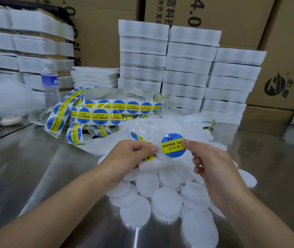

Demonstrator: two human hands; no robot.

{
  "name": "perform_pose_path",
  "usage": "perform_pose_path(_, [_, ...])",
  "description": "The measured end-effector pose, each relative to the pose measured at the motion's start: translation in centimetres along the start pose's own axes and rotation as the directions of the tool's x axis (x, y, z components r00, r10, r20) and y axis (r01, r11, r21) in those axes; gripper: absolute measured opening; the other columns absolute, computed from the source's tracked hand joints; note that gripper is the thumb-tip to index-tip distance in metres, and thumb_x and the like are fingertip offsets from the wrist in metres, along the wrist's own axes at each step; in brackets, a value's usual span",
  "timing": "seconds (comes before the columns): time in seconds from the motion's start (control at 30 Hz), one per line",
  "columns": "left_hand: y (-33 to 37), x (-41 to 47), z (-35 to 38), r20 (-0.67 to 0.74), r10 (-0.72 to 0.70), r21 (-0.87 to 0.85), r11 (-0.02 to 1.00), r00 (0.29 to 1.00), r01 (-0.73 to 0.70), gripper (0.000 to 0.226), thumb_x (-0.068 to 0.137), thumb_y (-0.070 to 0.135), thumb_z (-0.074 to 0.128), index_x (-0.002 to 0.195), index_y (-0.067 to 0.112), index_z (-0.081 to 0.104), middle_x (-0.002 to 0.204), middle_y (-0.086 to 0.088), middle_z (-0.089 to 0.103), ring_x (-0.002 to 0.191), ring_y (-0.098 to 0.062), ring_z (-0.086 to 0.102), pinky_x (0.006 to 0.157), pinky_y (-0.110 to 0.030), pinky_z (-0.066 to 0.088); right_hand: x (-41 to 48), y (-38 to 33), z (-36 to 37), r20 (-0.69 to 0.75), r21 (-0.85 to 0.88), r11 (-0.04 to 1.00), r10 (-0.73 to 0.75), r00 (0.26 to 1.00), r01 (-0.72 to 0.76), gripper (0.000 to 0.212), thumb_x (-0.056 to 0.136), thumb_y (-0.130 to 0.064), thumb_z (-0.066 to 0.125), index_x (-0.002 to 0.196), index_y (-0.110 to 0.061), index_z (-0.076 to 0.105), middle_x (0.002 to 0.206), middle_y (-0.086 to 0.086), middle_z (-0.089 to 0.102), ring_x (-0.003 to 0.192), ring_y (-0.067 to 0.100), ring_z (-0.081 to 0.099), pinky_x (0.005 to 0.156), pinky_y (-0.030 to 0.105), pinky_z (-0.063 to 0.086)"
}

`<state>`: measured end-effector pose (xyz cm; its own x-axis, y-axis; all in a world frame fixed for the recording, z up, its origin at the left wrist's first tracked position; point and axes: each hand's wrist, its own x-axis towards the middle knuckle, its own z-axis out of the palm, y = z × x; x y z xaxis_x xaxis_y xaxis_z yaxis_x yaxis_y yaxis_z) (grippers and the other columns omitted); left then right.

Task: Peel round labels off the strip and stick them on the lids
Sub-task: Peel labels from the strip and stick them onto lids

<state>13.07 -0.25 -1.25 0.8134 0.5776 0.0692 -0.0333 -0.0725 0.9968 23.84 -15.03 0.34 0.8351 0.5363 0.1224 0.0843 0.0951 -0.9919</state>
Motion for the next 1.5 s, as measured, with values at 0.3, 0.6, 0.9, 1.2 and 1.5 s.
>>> perform_pose_path(0.3, [0.3, -0.1, 0.2, -0.035, 0.064, 0.022, 0.998, 0.997, -0.063, 0.017, 0.083, 0.024, 0.068, 0.069, 0.025, 0.078, 0.064, 0.017, 0.067, 0.051, 0.007, 0.053, 0.045, -0.004, 0.035, -0.4, 0.2, 0.4, 0.027, -0.038, 0.999, -0.014, 1.0, 0.015, 0.002, 0.07, -0.037, 0.073, 0.07, -0.037, 0.075, 0.049, -0.02, 0.053, 0.065, 0.012, 0.039, 0.062, 0.027, 0.034])
perform_pose_path(0.6, [0.2, 0.0, 0.1, -0.023, 0.107, 0.071, 0.992, 0.994, -0.105, 0.022, 0.083, 0.026, 0.066, 0.064, 0.032, 0.076, 0.062, 0.021, 0.064, 0.051, 0.007, 0.05, 0.047, -0.005, 0.035, -0.5, 0.3, 0.4, 0.054, -0.03, 0.999, -0.03, 0.998, 0.031, 0.007, 0.073, -0.033, 0.072, 0.07, -0.038, 0.075, 0.05, -0.023, 0.056, 0.063, 0.005, 0.046, 0.062, 0.024, 0.034])
perform_pose_path(0.9, [0.1, 0.2, 0.1, -0.036, 0.145, 0.096, 0.985, 0.989, -0.141, 0.025, 0.083, 0.024, 0.065, 0.061, 0.032, 0.074, 0.062, 0.019, 0.062, 0.052, 0.006, 0.049, 0.049, -0.006, 0.036, -0.5, 0.3, 0.3, 0.055, -0.045, 0.999, -0.027, 0.998, 0.029, 0.009, 0.076, -0.031, 0.071, 0.071, -0.036, 0.075, 0.052, -0.023, 0.057, 0.058, -0.001, 0.048, 0.062, 0.023, 0.035])
perform_pose_path(1.2, [0.4, 0.0, 0.1, -0.06, 0.168, 0.101, 0.982, 0.984, -0.161, 0.026, 0.081, 0.022, 0.067, 0.058, 0.031, 0.074, 0.062, 0.019, 0.063, 0.052, 0.007, 0.051, 0.049, -0.005, 0.036, -0.2, -0.2, -0.1, -0.038, -0.026, 0.999, -0.02, 0.999, 0.019, 0.013, 0.079, -0.031, 0.07, 0.067, -0.036, 0.074, 0.056, -0.02, 0.059, 0.062, 0.007, 0.046, 0.06, 0.025, 0.037])
perform_pose_path(1.5, [0.9, -0.9, 0.4, 0.118, 0.21, -0.053, 0.977, 0.971, -0.205, 0.012, 0.068, 0.035, 0.072, 0.071, 0.026, 0.078, 0.072, 0.01, 0.071, 0.064, 0.001, 0.061, 0.057, -0.008, 0.043, -1.7, 0.2, 1.8, 0.162, -0.203, 0.934, -0.265, 0.951, 0.295, 0.046, 0.055, -0.065, 0.059, 0.086, -0.032, 0.063, 0.073, -0.014, 0.068, 0.062, 0.004, 0.057, 0.053, 0.014, 0.045])
